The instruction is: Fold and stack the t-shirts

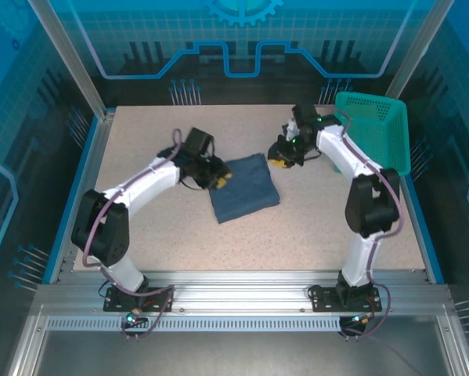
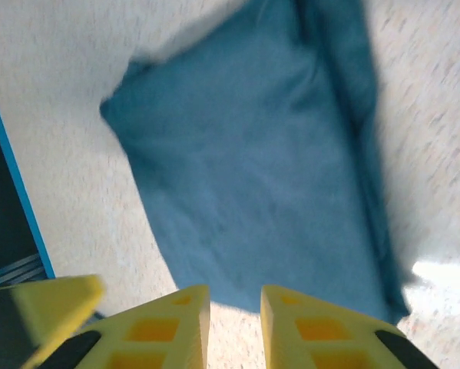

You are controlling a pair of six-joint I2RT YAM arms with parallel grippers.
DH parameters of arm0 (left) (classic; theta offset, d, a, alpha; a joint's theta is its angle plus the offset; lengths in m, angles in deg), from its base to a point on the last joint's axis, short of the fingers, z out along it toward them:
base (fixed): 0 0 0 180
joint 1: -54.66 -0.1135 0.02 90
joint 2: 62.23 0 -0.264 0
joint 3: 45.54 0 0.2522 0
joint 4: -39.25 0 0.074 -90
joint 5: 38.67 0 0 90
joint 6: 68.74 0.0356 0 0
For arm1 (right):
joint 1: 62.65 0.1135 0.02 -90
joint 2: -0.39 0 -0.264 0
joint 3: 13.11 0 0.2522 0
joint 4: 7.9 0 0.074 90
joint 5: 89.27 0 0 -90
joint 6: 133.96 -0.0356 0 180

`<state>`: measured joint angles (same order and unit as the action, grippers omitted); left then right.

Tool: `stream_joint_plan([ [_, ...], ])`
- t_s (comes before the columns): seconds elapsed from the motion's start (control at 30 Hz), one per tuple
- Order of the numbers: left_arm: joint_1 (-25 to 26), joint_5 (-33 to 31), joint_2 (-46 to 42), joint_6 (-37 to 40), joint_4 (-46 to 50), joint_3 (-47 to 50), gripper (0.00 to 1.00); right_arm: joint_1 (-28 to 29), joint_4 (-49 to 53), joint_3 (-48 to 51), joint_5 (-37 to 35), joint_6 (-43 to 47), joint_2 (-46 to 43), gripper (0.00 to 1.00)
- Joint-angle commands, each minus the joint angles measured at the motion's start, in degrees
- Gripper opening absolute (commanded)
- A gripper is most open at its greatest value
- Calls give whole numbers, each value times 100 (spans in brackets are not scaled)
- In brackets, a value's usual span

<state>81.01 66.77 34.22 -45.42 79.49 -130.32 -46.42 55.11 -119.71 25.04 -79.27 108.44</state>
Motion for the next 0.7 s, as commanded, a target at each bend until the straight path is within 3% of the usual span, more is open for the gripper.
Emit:
stream_joint_plan([
  [0.0,109,94,354,-1006,-555,474,27,407,-688,847,123,-386,23,18],
  [0.23,98,-89,1469,-308,82,-773,26,177,-1171,1829,-54,-335,278,12],
  [0.43,-8,-353,2073,-165,371,-1118,25,151,-1003,1623,-123,2,893,12],
  [0.67,-406,-513,2492,23,616,-1251,25,406,-1080,1611,-31,-392,1003,14],
])
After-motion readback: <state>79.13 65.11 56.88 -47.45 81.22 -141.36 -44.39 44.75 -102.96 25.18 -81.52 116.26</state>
